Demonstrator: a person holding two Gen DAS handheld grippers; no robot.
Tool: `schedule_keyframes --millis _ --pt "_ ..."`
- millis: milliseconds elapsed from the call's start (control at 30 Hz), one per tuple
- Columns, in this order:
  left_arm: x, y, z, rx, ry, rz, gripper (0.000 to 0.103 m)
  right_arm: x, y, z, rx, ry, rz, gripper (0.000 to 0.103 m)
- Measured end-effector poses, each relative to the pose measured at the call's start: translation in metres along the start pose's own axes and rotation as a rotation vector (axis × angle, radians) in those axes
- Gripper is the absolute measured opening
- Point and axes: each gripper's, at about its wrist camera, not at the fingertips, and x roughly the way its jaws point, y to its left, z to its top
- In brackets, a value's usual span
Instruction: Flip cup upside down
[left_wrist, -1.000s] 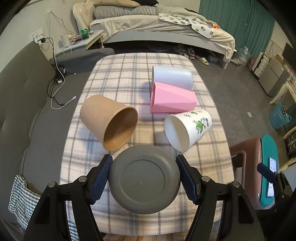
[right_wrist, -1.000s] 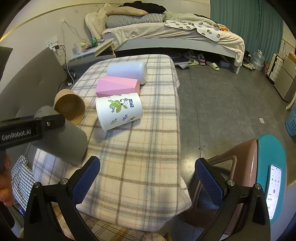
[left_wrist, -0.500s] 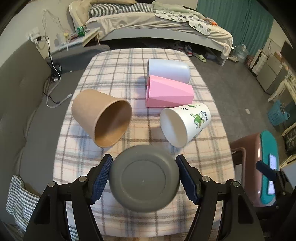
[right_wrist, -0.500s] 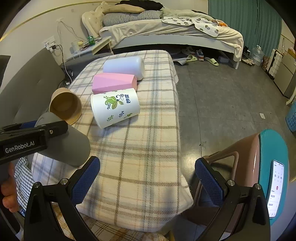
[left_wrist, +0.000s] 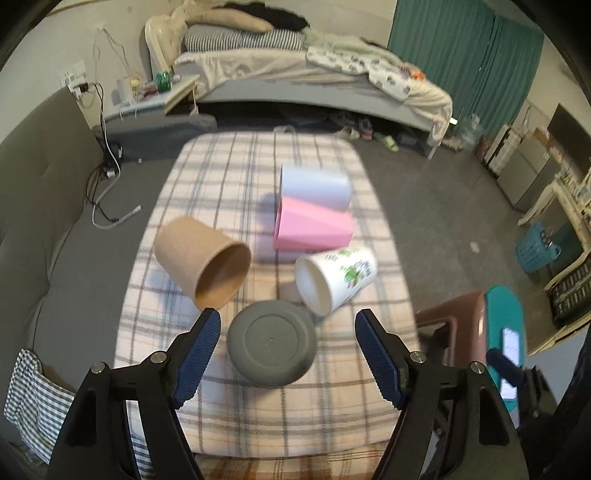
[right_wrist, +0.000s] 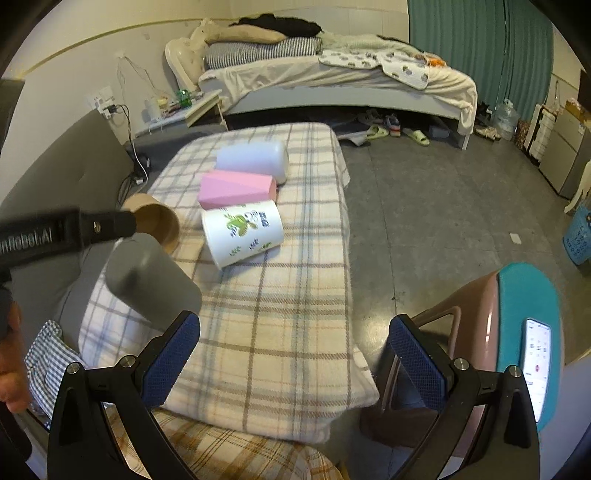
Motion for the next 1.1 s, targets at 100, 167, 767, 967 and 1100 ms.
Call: schedule_keyframes --millis 100,167,767,967,1100 --pt "-0.032 0.000 0.000 0.005 -0.075 -0.021 0.078 -0.021 0.004 -0.003 -0.001 -0.032 -0.006 0.103" --pt "-0.051 0.001 -0.003 0.011 -0.119 -0.029 0.078 -0.037 0.007 -0.006 0.003 -0.062 -0.005 0.103" --pt "-0.126 0.050 -0.109 0.015 -0.437 0.107 0.096 -0.101 0.044 -0.059 -0.040 -0.228 0.009 0.103" --pt "-0.124 0.059 -0.127 0.023 -0.448 0.133 0.099 -0.101 0.053 -0.063 -0.023 -0.262 -0.036 0.103" --pt "-0.123 0.063 -0.131 0.006 -0.442 0.120 0.099 -0.098 0.052 -0.063 -0.006 -0.256 -0.029 0.103"
